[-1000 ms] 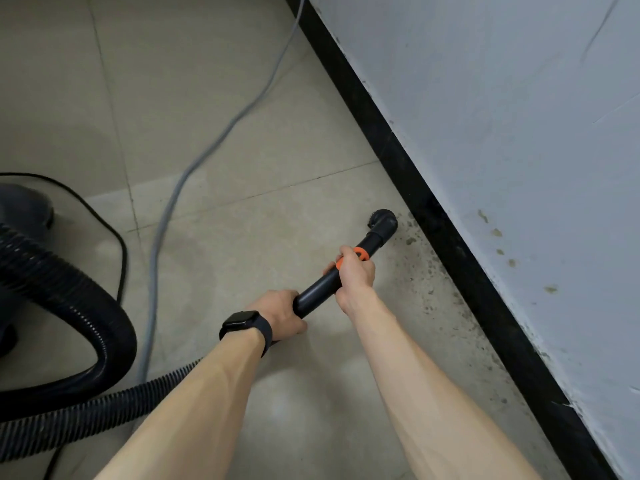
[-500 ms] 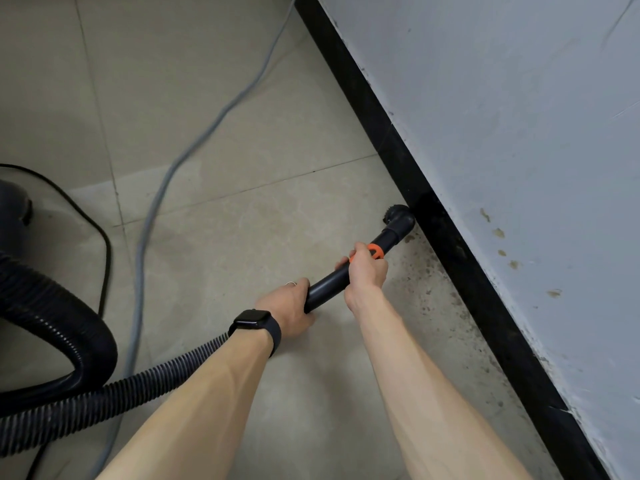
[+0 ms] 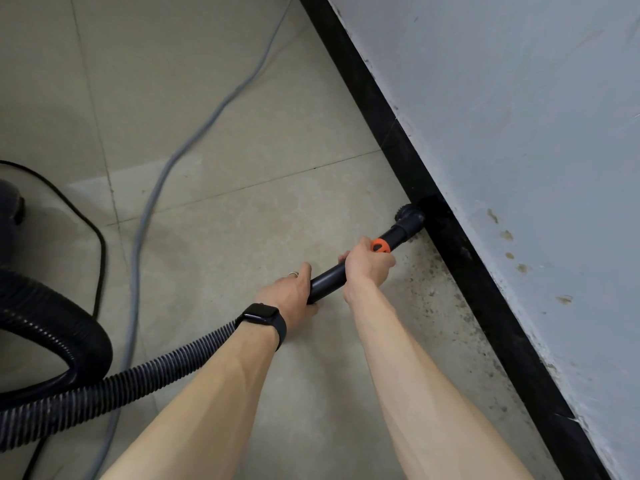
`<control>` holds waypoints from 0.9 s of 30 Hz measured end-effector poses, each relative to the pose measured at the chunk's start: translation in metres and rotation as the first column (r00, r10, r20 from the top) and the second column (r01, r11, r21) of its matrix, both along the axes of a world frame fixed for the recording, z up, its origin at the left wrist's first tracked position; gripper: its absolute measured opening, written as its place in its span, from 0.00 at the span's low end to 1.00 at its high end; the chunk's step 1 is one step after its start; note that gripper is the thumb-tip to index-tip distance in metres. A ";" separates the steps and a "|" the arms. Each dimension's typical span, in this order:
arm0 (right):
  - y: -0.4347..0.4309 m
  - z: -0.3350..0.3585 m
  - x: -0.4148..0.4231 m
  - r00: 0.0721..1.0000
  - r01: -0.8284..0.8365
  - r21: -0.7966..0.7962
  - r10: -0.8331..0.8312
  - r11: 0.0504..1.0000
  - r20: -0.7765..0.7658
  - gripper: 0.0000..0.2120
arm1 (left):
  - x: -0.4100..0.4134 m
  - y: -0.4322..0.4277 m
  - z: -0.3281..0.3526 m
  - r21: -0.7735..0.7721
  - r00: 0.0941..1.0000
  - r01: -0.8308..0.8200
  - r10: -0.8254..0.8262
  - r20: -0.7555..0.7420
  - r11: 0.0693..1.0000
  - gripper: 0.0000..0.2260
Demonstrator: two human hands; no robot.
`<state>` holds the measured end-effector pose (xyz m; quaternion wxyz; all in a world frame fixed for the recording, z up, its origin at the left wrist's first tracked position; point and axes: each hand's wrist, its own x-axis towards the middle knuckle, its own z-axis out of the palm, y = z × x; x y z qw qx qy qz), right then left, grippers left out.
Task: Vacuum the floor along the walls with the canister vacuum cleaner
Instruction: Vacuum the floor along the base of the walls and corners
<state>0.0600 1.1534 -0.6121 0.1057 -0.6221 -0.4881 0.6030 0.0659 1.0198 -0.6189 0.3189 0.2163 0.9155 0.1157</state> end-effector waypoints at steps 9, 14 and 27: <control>-0.002 0.002 -0.031 0.993 -0.099 0.022 0.098 0.995 0.063 0.14 | -0.015 -0.001 0.006 -0.041 0.995 -0.092 0.091 -0.032 0.995 0.18; -0.003 0.009 -0.019 0.995 -0.094 -0.026 0.093 0.995 -0.041 0.15 | -0.005 -0.005 0.007 -0.047 0.993 -0.043 0.038 -0.115 0.998 0.17; -0.108 0.013 0.045 0.968 -0.123 -0.310 0.046 0.943 -0.245 0.13 | 0.024 -0.143 0.014 -0.040 0.904 0.248 -0.246 -0.350 0.968 0.24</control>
